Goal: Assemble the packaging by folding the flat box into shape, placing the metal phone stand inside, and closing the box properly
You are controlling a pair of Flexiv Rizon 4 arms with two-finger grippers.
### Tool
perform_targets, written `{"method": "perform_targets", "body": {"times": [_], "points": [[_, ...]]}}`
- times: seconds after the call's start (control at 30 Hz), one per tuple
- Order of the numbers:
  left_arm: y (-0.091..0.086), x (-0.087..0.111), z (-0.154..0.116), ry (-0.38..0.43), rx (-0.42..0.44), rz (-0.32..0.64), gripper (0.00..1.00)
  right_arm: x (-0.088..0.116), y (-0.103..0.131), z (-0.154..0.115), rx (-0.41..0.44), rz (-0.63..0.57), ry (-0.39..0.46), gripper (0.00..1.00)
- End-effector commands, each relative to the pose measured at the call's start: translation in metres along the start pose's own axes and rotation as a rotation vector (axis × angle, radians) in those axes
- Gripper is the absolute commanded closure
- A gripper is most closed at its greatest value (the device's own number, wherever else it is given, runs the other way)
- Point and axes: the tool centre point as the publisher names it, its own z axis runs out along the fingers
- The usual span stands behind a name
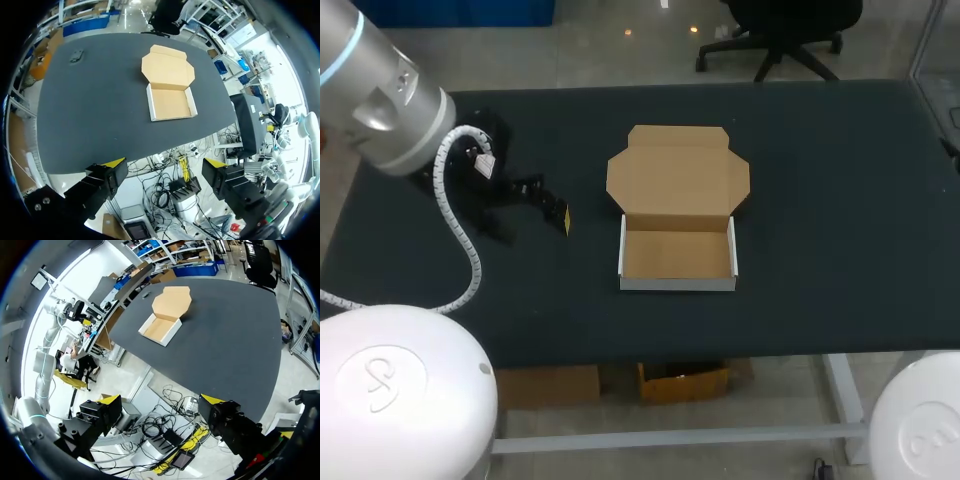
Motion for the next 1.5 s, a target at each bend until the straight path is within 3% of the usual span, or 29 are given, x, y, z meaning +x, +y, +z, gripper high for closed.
{"method": "perform_targets", "body": {"times": [0.03,0.77,1.17,1.5], "points": [[0.010,0.003,-0.006,-0.013,0.024,-0.006,0.00,0.002,-0.001,-0.001,-0.005,0.009,0.018,0.00],[0.011,-0.003,-0.001,-0.029,0.042,-0.036,0.00,0.011,0.007,0.007,0.023,0.120,-0.012,0.00],[0.005,-0.007,0.003,-0.027,0.046,-0.043,0.00,0.009,0.012,0.008,-0.045,0.232,0.002,0.00],[-0.001,-0.009,0.004,-0.046,0.063,-0.065,0.00,0.007,0.014,0.009,-0.054,0.280,-0.007,0.00]]}}
